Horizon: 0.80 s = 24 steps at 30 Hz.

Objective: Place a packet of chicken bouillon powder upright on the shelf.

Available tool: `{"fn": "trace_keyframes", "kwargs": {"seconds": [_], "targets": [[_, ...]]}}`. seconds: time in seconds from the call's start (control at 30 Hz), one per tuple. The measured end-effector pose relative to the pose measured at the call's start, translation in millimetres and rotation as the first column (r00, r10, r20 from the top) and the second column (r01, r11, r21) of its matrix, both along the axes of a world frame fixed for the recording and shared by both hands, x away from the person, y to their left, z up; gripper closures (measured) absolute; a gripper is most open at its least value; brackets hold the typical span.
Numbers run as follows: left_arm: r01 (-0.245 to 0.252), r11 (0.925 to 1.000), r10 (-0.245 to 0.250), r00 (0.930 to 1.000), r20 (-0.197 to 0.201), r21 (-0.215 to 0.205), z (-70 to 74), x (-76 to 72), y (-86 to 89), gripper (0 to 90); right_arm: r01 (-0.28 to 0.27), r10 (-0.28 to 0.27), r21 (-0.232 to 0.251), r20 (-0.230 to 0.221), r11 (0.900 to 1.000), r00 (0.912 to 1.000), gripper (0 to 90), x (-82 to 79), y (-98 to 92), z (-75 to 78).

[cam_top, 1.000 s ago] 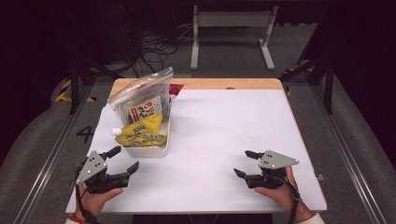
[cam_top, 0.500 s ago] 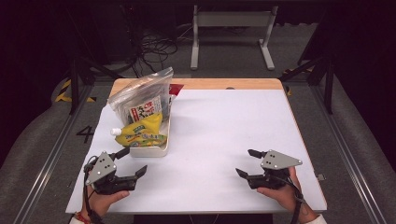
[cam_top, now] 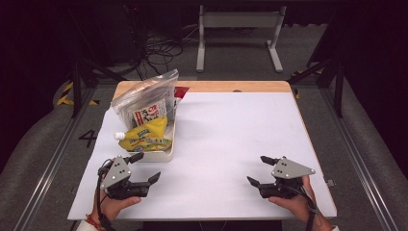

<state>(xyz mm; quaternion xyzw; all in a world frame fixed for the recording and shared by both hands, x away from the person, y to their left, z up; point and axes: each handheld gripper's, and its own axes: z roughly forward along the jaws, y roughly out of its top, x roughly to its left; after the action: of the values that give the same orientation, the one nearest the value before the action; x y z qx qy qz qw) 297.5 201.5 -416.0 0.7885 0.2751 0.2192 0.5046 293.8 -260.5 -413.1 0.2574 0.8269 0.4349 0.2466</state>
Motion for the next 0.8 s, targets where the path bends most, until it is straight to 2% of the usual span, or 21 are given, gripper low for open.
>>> {"fn": "trace_keyframes", "kwargs": {"seconds": [0.23,0.37,0.5,0.57,0.63,0.67,0.73,0.8], "targets": [[0.04,0.9988,-0.04,0.9992,-0.002,0.028,-2.0,2.9,-12.2,16.9,0.024,-0.024,-0.017,0.002,1.0,0.9997,19.4,-5.3,-7.9,-1.5],[0.054,0.9982,-0.054,0.9985,-0.008,0.027,-3.8,3.4,-16.0,16.1,0.05,-0.05,-0.017,0.003,0.999,0.9988,17.2,-6.7,-13.3,-2.1],[0.065,0.996,-0.064,0.9979,-0.008,0.062,-7.0,3.5,-21.8,15.2,0.07,-0.07,-0.018,0.001,0.997,0.9976,14.4,-7.1,-19.1,-2.4],[0.068,0.9955,-0.067,0.9976,-0.016,0.065,-9.0,3.8,-23.6,14.1,0.073,-0.073,-0.016,-0.005,0.997,0.9973,12.8,-6.8,-21.4,-3.6],[0.071,0.9952,-0.069,0.9973,-0.023,0.067,-10.6,4.0,-24.8,13.1,0.074,-0.074,-0.022,-0.008,0.997,0.9972,12.5,-6.6,-22.9,-4.8],[0.076,0.9935,-0.074,0.9968,-0.03,0.084,-12.9,4.4,-26.9,11.6,0.089,-0.089,-0.043,-0.008,0.995,0.996,11.8,-5.6,-27.1,-8.3],[0.087,0.9913,-0.084,0.9959,-0.032,0.098,-15.1,4.6,-29.5,10.8,0.091,-0.091,-0.048,-0.01,0.995,0.9958,11.3,-5.4,-28.5,-9.4],[0.102,0.9905,-0.098,0.994,-0.048,0.092,-18.1,6.1,-31.6,9.1,0.105,-0.106,-0.07,-0.012,0.992,0.9942,10.0,-4.6,-32.8,-12.8]]}}
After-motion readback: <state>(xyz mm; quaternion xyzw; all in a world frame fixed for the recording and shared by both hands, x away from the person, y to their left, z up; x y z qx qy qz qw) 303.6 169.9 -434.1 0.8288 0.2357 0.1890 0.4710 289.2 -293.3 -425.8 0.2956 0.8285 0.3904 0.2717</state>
